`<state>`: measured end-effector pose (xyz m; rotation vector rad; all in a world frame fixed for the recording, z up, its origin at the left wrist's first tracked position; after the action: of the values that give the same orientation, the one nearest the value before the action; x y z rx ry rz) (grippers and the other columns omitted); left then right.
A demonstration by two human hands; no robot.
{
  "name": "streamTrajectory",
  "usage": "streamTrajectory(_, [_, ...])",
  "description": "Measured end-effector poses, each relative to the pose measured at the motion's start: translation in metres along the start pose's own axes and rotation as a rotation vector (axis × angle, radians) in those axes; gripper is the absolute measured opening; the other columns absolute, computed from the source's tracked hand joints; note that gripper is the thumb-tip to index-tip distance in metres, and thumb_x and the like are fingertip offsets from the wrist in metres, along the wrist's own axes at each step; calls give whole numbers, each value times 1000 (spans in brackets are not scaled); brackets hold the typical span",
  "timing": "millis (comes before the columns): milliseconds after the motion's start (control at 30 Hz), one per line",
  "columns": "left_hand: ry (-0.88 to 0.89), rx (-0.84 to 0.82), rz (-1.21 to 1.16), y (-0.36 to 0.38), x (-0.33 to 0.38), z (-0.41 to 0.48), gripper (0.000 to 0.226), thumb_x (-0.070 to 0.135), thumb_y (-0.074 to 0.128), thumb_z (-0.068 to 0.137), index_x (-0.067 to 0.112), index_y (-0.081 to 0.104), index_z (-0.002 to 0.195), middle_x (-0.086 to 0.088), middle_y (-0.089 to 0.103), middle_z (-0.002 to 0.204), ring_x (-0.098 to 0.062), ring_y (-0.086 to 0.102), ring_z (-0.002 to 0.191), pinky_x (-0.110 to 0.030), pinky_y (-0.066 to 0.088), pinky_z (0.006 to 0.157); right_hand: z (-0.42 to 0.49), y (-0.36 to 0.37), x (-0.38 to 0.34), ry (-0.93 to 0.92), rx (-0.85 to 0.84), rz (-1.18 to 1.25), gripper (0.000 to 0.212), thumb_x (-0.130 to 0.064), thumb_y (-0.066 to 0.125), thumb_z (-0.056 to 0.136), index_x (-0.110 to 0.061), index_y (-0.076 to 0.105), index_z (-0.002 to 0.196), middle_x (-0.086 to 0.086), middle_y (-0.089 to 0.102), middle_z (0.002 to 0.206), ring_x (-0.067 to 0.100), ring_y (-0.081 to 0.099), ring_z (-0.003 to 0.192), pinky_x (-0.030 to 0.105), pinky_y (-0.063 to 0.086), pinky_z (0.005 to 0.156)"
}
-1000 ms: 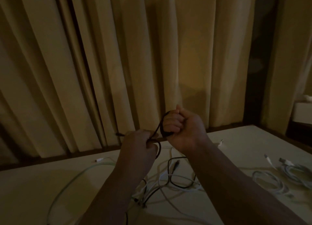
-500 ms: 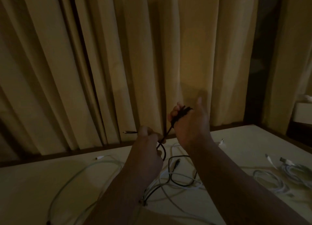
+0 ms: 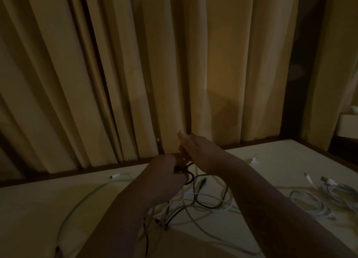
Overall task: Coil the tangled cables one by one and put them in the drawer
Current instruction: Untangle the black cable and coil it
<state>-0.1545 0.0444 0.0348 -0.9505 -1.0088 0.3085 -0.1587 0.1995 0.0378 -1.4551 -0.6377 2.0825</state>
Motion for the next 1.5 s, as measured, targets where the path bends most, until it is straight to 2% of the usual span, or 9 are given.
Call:
streamTrajectory(100, [-113, -148, -193, -3, -11, 7, 33, 16, 61, 95, 28, 68, 66, 14, 60, 55, -5, 54, 54, -22, 47, 61, -4, -3, -9, 135, -189, 31, 79, -73, 17, 96, -15, 66, 74, 1, 67, 67, 13, 62, 64, 37, 53, 74])
streamTrajectory(200, [-284, -288, -333, -4, -32, 17, 43, 15, 49, 102, 10, 65, 63, 1, 56, 48, -17, 48, 50, -33, 48, 59, -4, -1, -7, 166, -307, -9, 95, -81, 12, 90, -10, 73, 78, 7, 71, 70, 16, 62, 59, 33, 53, 64])
streamTrajectory(300, [-110, -168, -607, -16, -30, 9, 54, 50, 41, 102, 10, 63, 71, -1, 50, 62, -17, 40, 58, -28, 38, 56, -1, -2, -6, 185, -373, 49, 108, -93, 9, 78, -6, 72, 86, 6, 66, 64, 12, 52, 49, 29, 40, 52])
streamTrajectory(367, [-59, -96, -695, -24, -30, -1, 51, 65, 57, 83, 15, 64, 70, 2, 45, 62, -15, 38, 57, -30, 36, 58, -2, -6, -5, 193, -385, 197, 100, -87, 8, 85, -7, 66, 79, 5, 61, 63, 12, 47, 49, 27, 34, 49])
streamTrajectory(433, [-74, -13, -681, -24, -31, 3, 39, 56, 68, 76, 19, 64, 64, 3, 41, 59, -14, 35, 54, -33, 32, 58, -4, -11, -6, 173, -394, 307, 88, -80, 8, 90, -14, 61, 67, 1, 54, 57, 12, 41, 48, 27, 29, 49])
streamTrajectory(533, [-72, 129, -595, -25, -32, 11, 51, 59, 69, 81, 12, 64, 63, 5, 33, 50, -13, 29, 46, -31, 27, 56, -4, -12, -1, 165, -441, 414, 83, -77, 12, 93, -20, 58, 54, -3, 43, 50, 13, 28, 44, 30, 19, 51])
streamTrajectory(1000, [119, 626, -143, -27, -26, 11, 48, 43, 54, 98, 7, 63, 68, 7, 46, 46, -4, 45, 46, -14, 33, 45, -2, -20, 3, 239, -488, 613, 57, -60, 41, 100, -19, 44, 60, -6, 27, 51, 7, 17, 41, 22, 11, 41])
streamTrajectory(1133, [98, 667, -127, -23, -30, 14, 51, 44, 54, 99, 4, 64, 69, 1, 40, 48, -7, 40, 43, -17, 28, 42, -3, -26, 2, 223, -490, 669, 52, -38, 45, 105, -22, 43, 57, -6, 25, 51, 8, 14, 43, 24, 7, 43])
streamTrajectory(1500, [-19, 566, -308, -13, -47, 22, 61, 52, 56, 94, -4, 61, 69, -3, 31, 48, -15, 31, 42, -32, 29, 52, -5, -44, -5, 184, -390, 734, 45, -30, 46, 104, -22, 36, 61, -6, 25, 51, 11, 10, 47, 25, 7, 44])
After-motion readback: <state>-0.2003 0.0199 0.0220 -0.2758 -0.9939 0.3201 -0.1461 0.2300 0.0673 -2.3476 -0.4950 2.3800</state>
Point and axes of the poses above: each hand's wrist, its own z-axis towards the middle knuckle, its own y-axis out of the palm, x = y × z, the point moved 1 cm from there along z, towards the middle knuckle
